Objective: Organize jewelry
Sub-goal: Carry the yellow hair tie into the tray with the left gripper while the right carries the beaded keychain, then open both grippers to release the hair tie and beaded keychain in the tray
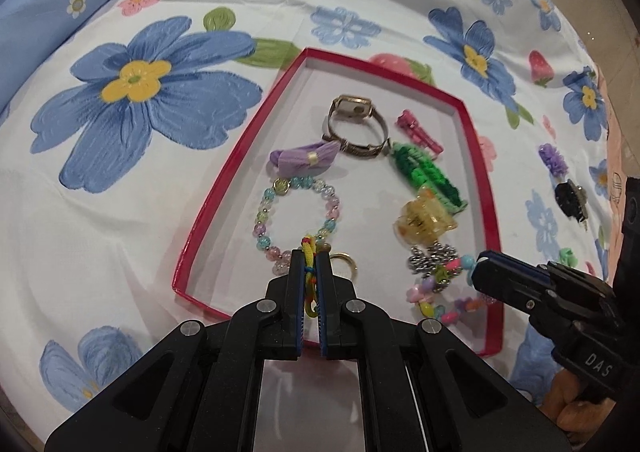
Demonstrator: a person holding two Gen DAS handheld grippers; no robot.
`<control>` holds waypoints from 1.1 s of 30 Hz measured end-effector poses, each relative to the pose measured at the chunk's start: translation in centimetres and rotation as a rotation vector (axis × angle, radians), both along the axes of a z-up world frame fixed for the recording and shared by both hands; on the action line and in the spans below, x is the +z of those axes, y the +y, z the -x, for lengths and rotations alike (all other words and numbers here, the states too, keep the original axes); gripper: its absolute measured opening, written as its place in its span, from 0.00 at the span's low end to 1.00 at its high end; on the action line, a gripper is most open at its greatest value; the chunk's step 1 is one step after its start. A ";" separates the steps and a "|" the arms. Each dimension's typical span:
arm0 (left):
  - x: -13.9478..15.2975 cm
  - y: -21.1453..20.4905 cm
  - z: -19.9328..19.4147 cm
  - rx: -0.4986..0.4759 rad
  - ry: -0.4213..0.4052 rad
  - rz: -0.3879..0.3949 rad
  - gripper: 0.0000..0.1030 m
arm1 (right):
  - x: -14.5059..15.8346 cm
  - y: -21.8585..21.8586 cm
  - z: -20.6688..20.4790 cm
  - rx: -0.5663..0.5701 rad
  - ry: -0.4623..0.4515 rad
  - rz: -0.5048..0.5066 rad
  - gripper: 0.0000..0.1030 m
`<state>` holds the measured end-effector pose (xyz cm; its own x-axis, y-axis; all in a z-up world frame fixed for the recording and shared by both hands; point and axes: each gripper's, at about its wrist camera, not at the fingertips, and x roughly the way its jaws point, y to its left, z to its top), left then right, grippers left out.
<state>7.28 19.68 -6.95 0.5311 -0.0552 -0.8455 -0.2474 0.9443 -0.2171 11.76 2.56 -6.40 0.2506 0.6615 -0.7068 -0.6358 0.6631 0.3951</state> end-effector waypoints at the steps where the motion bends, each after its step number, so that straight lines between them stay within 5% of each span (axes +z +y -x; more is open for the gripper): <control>1: -0.2 0.0 -0.1 -0.002 0.006 -0.001 0.04 | -0.3 0.0 -0.1 -0.001 0.004 0.007 0.12; 16: -1.6 0.0 -0.9 0.004 0.042 0.016 0.17 | -1.8 0.1 -0.7 0.003 0.013 0.101 0.13; 33: -1.2 0.3 -0.6 0.032 0.029 0.017 0.40 | -1.6 -0.4 -0.9 -0.007 0.053 0.037 0.21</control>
